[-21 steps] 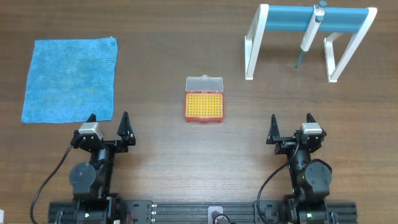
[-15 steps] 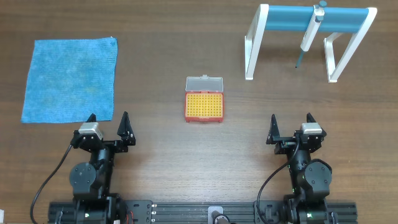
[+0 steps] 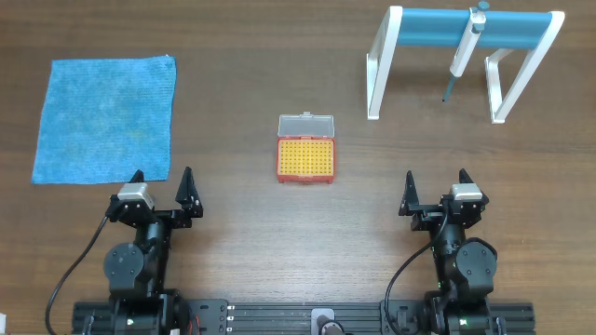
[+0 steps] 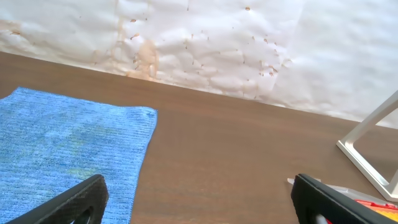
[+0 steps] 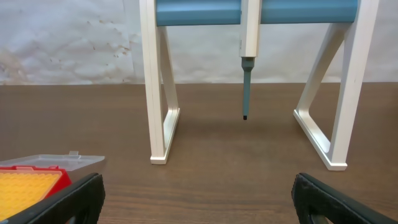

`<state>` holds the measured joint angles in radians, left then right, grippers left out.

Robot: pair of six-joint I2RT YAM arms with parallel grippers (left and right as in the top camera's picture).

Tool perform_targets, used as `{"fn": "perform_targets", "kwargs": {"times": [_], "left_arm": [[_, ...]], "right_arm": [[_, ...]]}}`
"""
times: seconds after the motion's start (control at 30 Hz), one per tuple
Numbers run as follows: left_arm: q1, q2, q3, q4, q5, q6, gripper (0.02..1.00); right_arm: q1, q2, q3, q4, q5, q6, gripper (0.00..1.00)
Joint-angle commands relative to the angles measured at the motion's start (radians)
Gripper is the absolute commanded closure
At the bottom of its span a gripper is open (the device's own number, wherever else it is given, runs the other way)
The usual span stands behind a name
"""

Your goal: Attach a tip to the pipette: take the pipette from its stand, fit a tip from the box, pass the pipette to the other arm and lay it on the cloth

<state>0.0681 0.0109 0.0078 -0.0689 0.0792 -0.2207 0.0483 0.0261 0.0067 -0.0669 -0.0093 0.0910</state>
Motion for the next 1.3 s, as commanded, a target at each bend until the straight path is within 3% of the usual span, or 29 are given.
{"fn": "perform_targets", "kwargs": {"times": [0.03, 0.63, 0.87, 1.03, 1.13, 1.3], "left_arm": [[-0.003, -0.006, -0.002, -0.006, 0.004, 0.016, 0.064], [-0.003, -0.006, -0.002, -0.006, 0.004, 0.017, 0.062], [-0.003, -0.006, -0.002, -0.006, 0.004, 0.017, 0.064], [-0.003, -0.006, -0.002, -0.006, 0.004, 0.017, 0.064], [-0.003, -0.006, -0.002, -0.006, 0.004, 0.017, 0.064], [-0.003, -0.006, -0.002, -0.006, 0.004, 0.017, 0.064]], "right_arm": [[0.008, -0.01, -0.002, -0.006, 0.019, -0.014, 0.025], [0.007, -0.01, -0.002, 0.004, 0.02, -0.014, 0.027], [0.006, 0.048, 0.019, 0.098, 0.025, 0.032, 0.025], [-0.023, 0.368, 0.206, 0.116, 0.034, 0.031, 0.025], [-0.068, 0.613, 0.355, 0.147, 0.108, 0.031, 0.025], [-0.128, 0.958, 0.51, 0.328, 0.114, 0.031, 0.025]]}}
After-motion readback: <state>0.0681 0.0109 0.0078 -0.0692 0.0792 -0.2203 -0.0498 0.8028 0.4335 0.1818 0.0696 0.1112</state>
